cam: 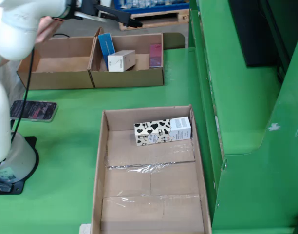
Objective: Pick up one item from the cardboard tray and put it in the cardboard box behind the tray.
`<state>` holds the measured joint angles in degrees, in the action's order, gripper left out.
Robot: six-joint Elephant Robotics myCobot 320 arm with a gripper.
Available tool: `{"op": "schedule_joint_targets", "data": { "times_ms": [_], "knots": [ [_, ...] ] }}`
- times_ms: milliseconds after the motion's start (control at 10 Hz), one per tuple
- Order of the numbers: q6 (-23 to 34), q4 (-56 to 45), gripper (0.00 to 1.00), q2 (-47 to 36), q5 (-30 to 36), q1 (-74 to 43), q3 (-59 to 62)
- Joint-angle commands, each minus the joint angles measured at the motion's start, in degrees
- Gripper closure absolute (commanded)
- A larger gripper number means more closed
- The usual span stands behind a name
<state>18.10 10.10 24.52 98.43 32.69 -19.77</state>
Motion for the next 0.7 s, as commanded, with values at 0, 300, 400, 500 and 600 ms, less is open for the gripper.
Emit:
{"op": "schedule_joint_targets", "data": {
  "times_ms": [0,300,400,500,600],
  "knots": [
    [2.1,19.1,0.00,-25.7,30.2,-13.4,-69.2],
    [5.5,19.1,0.00,-20.9,35.1,-20.0,-67.6],
    [5.5,19.1,0.00,-20.9,35.1,-20.0,-67.6],
    [11.1,10.7,0.00,-13.4,38.3,-24.0,-56.8],
    [11.1,10.7,0.00,-13.4,38.3,-24.0,-56.8]
  ]
}}
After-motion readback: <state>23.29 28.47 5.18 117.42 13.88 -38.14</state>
